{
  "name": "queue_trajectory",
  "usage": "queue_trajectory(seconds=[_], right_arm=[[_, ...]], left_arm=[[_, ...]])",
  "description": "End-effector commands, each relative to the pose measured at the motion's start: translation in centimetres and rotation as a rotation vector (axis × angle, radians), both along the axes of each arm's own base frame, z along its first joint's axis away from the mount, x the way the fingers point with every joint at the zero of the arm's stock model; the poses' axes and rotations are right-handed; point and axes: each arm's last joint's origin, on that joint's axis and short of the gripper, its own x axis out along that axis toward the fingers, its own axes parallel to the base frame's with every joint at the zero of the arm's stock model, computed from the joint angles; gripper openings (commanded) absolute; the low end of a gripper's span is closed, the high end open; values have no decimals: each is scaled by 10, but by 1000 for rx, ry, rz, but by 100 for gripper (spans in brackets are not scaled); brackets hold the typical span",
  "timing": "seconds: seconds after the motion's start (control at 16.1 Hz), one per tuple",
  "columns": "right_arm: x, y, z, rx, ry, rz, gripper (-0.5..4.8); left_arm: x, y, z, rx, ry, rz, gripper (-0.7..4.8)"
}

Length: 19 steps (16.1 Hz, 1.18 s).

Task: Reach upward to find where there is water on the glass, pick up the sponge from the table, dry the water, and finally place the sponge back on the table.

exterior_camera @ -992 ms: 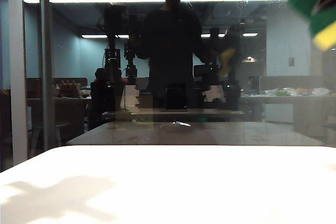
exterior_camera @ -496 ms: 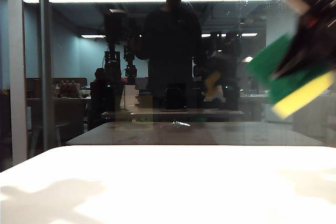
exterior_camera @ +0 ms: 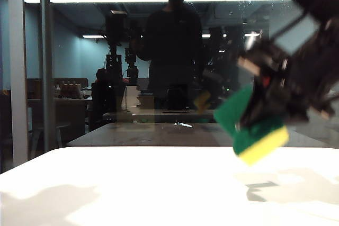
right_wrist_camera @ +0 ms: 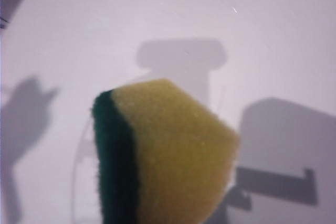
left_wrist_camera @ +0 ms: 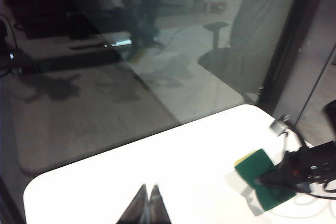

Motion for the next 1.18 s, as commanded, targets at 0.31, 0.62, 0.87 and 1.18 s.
queue_trajectory(seconds=[0.31, 0.62, 0.87, 1.18], right_arm=[[9, 4, -19, -2, 45, -6, -9], [8, 6, -20, 44, 85, 18, 46], [7, 5, -22, 40, 124, 1, 161], [4, 2, -26, -8, 158, -34, 247]], left_arm=[[-3, 1, -4, -1, -1, 1, -5], [-3, 1, -5, -12, 11, 3, -6], [-3, 1, -5, -20, 16, -1, -6], [-4, 1, -4, -23, 13, -4, -5]])
